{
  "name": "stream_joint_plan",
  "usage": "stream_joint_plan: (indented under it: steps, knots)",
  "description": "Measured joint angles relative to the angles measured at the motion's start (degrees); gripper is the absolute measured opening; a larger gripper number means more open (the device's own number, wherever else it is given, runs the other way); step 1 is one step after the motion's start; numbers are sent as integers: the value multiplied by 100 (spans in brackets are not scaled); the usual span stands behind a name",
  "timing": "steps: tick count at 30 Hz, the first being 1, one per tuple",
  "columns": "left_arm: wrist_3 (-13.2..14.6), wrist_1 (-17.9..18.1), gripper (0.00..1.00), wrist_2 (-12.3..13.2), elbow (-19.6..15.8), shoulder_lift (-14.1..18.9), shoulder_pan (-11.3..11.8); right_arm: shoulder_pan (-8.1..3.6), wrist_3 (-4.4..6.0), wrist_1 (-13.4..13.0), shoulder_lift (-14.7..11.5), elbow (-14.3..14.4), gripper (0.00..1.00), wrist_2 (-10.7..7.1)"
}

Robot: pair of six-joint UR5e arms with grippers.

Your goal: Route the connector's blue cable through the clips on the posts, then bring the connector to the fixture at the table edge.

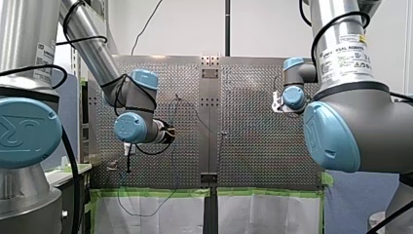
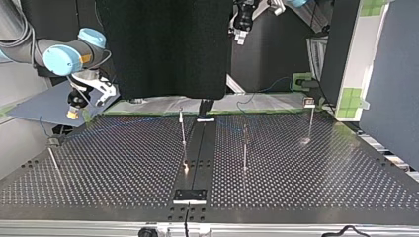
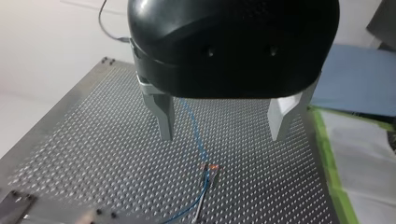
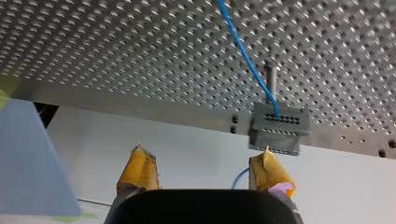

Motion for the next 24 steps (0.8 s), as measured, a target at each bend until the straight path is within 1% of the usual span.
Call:
stream_joint_plan:
  steps: [3,4,6,8,11,13,17,22,24]
  knots:
    - [-95,85,100,-111,2,1,3,147,9,-98,-1,139,100,147]
    - [-137,135,100,-140,6,1,6,217,17,-159,0,208,100,216]
    - [-202,209,100,-181,22,1,13,284,19,-222,0,275,100,284]
    - [-254,307,100,-254,60,0,23,384,10,-317,-1,363,100,384]
    - [-277,362,100,-389,126,0,39,523,-7,-414,0,426,100,523]
    - [-281,347,100,-466,158,0,46,623,-15,-454,0,441,100,622]
    - [-283,296,100,-520,177,0,51,836,-8,-472,4,448,100,835]
    - [-285,189,100,-546,181,0,63,1118,73,-492,7,486,100,1117]
    - [-285,172,100,-543,181,0,67,1215,88,-496,8,495,100,1214]
